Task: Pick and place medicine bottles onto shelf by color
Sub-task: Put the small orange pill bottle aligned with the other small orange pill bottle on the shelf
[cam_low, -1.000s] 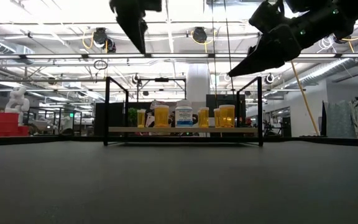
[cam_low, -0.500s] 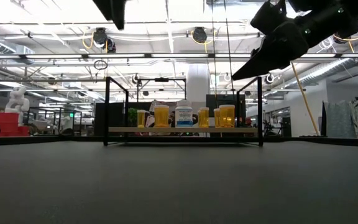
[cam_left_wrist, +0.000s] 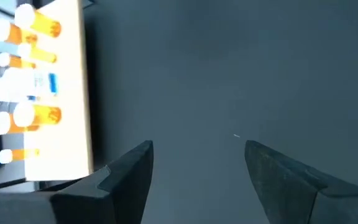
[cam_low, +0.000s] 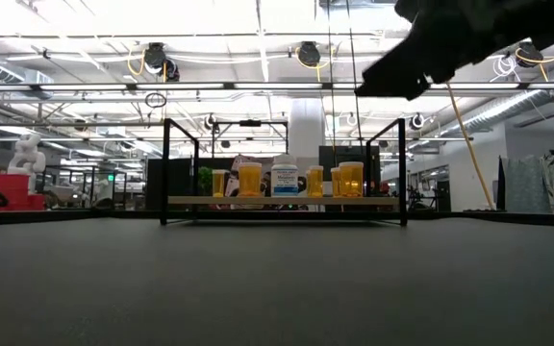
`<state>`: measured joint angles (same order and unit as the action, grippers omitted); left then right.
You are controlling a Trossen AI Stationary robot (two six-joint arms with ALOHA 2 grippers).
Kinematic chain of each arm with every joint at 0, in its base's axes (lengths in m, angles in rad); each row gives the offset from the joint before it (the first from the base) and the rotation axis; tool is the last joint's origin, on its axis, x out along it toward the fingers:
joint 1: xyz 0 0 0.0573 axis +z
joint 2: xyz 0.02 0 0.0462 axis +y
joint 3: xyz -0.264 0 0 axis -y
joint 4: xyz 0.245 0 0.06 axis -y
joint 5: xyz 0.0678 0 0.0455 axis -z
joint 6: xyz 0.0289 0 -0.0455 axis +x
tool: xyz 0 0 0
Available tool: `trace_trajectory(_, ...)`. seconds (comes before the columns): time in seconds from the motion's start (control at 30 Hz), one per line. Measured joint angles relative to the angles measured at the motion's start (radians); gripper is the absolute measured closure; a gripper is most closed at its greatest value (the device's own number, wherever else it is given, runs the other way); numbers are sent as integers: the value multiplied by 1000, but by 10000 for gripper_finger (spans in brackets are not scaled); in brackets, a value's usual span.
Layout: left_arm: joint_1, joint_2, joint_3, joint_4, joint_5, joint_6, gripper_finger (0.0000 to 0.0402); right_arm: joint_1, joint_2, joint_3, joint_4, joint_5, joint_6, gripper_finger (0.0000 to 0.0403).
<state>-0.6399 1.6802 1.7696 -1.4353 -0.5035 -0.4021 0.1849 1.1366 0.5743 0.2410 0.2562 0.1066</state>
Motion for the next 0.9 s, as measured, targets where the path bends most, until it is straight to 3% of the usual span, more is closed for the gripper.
trace_trajectory(0.3, -145, -13, -170, 73, -3, -120, 147, 78, 0, 0, 79, 0, 6, 152)
trace_trajectory(0.5, -154, -75, -333, 253, 104, -156, 147, 77, 0, 0, 80, 1, -1, 152)
trace_trajectory(0.67, -150, -133, -454, 415, 257, -158, 147, 76, 0, 0, 81, 1, -21, 152)
trace_trajectory(0.9, -62, -145, -483, 451, 426, -165, 147, 71, 0, 0, 82, 2, -43, 152)
